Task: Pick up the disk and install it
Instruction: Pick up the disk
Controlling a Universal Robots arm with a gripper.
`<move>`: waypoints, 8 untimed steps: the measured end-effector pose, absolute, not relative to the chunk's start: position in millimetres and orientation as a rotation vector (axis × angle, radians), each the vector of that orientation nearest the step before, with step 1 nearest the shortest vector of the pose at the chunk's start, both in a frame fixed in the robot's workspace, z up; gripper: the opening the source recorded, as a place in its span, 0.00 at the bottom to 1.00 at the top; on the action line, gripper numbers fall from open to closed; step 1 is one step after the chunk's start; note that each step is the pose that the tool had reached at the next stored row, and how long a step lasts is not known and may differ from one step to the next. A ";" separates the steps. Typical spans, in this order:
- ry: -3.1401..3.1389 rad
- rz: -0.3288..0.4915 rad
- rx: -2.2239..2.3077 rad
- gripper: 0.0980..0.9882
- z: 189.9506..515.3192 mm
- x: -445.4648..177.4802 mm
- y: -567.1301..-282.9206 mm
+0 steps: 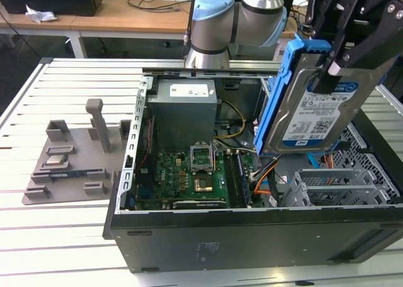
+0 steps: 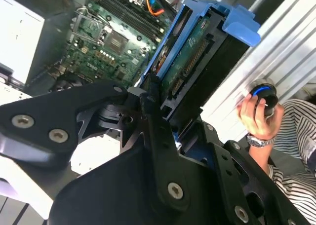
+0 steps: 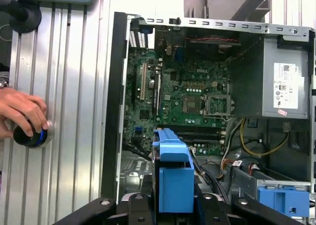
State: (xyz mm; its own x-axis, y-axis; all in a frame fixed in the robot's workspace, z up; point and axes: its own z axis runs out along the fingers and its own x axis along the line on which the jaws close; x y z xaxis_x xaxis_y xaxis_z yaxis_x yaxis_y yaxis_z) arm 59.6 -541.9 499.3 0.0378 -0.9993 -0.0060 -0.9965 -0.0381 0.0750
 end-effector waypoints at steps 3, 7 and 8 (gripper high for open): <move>-2.143 -0.087 2.226 0.30 498.9 59.7 -548.7; -2.143 -0.087 2.226 0.30 497.7 59.6 -557.9; -2.143 -0.087 2.226 0.30 497.4 59.7 -559.0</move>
